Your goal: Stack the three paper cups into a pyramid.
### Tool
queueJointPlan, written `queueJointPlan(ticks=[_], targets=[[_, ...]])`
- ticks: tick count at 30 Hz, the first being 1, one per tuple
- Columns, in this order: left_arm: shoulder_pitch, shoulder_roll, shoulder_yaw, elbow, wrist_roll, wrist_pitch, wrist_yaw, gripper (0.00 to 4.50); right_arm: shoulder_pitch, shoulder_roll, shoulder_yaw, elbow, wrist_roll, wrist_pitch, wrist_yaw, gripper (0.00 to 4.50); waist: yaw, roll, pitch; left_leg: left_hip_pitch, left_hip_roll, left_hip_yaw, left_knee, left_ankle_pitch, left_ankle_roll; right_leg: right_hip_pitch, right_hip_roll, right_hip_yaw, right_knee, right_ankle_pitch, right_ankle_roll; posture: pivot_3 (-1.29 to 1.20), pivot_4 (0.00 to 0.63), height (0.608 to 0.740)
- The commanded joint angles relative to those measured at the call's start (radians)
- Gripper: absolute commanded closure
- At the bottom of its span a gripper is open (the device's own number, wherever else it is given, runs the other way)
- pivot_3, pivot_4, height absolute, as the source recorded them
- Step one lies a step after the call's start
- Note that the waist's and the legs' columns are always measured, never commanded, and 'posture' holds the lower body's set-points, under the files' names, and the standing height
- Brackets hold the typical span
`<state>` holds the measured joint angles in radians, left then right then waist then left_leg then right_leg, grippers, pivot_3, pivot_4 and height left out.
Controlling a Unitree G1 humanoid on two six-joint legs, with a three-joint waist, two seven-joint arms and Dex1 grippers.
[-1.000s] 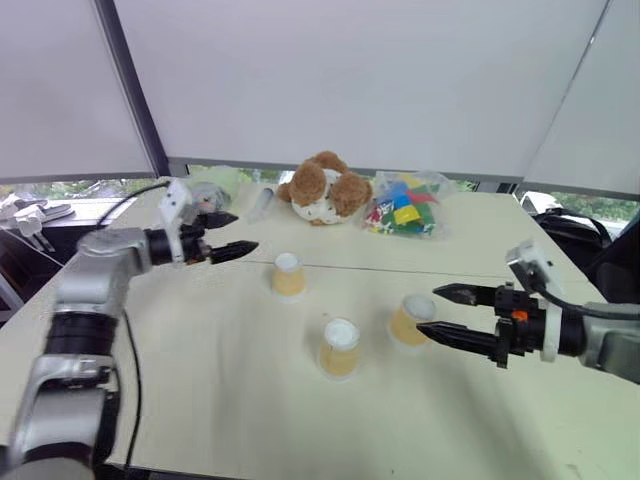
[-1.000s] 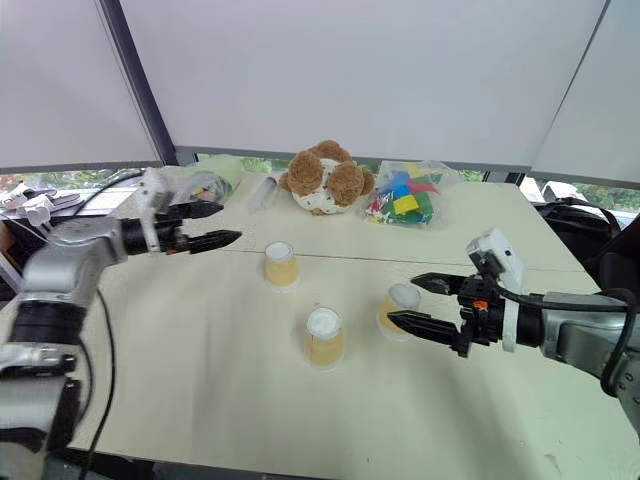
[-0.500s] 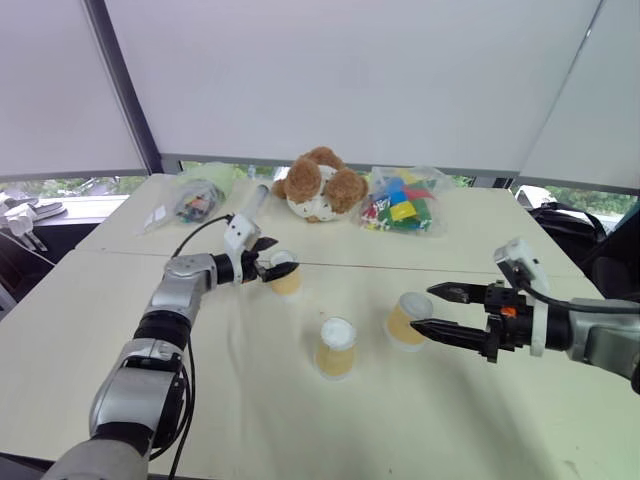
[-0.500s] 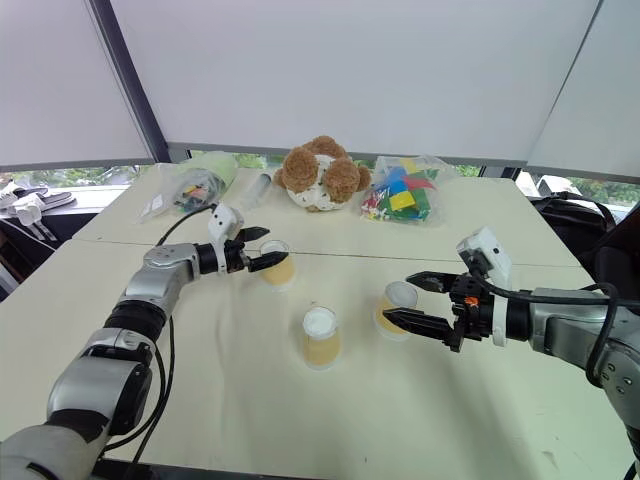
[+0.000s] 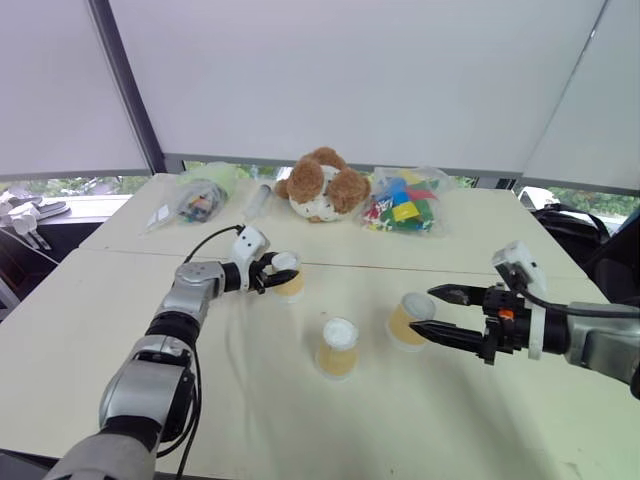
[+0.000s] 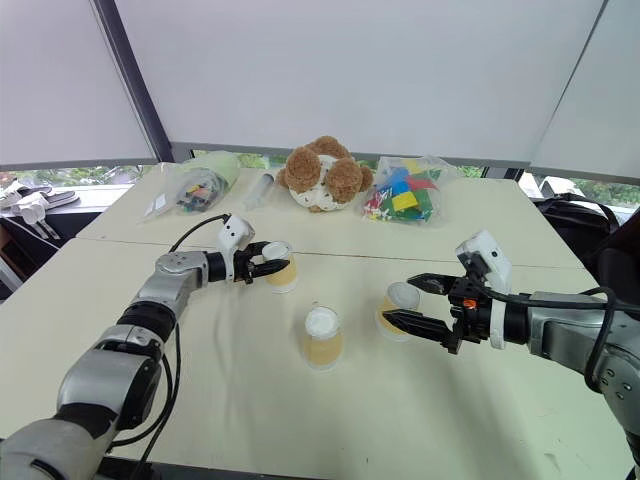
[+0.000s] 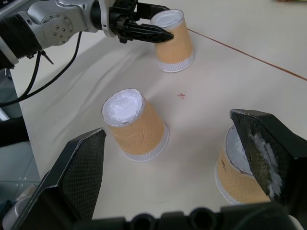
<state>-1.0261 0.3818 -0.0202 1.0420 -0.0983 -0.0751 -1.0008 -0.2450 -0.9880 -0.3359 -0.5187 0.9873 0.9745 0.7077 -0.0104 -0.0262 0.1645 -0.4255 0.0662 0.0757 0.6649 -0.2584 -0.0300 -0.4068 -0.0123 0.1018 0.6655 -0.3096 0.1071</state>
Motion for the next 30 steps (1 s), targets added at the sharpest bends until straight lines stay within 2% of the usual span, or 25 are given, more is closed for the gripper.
queueJointPlan(ticks=[1,4,8,11,15,21,30], targets=[[-0.024,0.007,0.042,-0.04,-0.043,-0.019,-0.049,2.18,-0.001,0.005,-0.034,-0.022,0.011,-0.016,-0.004,0.0,-0.001,0.0,0.0,0.0,0.0,0.0,0.0,0.0,0.0,0.0,0.0,0.0,0.0,0.0,0.0,0.0,0.15,0.74],[0.05,0.072,0.045,-0.205,-0.095,0.059,-0.198,2.18,0.016,-0.008,-0.057,-0.016,0.009,-0.013,0.005,0.0,-0.006,0.0,0.0,0.0,0.0,0.0,0.0,0.0,0.0,0.0,0.0,0.0,0.0,0.0,0.0,0.0,0.15,0.74],[0.267,0.199,0.014,-0.595,-0.163,0.238,-0.325,2.18,0.04,-0.029,-0.081,-0.003,0.002,-0.014,0.034,0.0,-0.019,0.002,-0.001,0.001,0.001,0.0,-0.002,0.0,0.0,-0.001,0.001,0.001,0.001,0.0,0.0,0.0,0.15,0.74],[0.422,0.26,0.027,-0.878,-0.241,0.389,-0.313,2.18,0.045,-0.038,-0.076,0.005,0.003,-0.013,0.057,0.0,-0.016,0.002,-0.001,0.001,0.002,0.0,-0.002,0.0,-0.001,-0.001,0.0,0.0,0.002,0.0,0.0,0.0,0.15,0.74],[0.564,0.273,0.042,-1.114,-0.286,0.486,-0.236,2.18,0.033,-0.034,-0.054,0.014,-0.01,-0.017,0.068,0.0,0.004,0.001,-0.001,0.001,0.001,-0.001,0.001,0.0,-0.001,0.002,-0.001,0.0,0.001,0.0,0.0,0.0,0.15,0.74],[0.633,0.225,0.018,-1.189,-0.265,0.466,-0.121,2.18,0.004,-0.025,-0.018,0.032,-0.03,-0.022,0.079,0.0,-0.002,0.001,-0.001,0.002,0.0,-0.001,0.002,0.0,-0.001,0.004,-0.002,0.0,0.0,0.0,0.0,0.0,0.15,0.74],[0.637,0.179,-0.03,-1.111,-0.225,0.367,-0.078,2.18,0.002,-0.026,-0.022,0.019,-0.027,-0.013,0.085,0.0,-0.003,0.001,-0.001,0.002,0.0,-0.001,0.001,0.0,-0.001,0.003,-0.001,0.0,0.001,0.0,0.0,0.0,0.15,0.74]])
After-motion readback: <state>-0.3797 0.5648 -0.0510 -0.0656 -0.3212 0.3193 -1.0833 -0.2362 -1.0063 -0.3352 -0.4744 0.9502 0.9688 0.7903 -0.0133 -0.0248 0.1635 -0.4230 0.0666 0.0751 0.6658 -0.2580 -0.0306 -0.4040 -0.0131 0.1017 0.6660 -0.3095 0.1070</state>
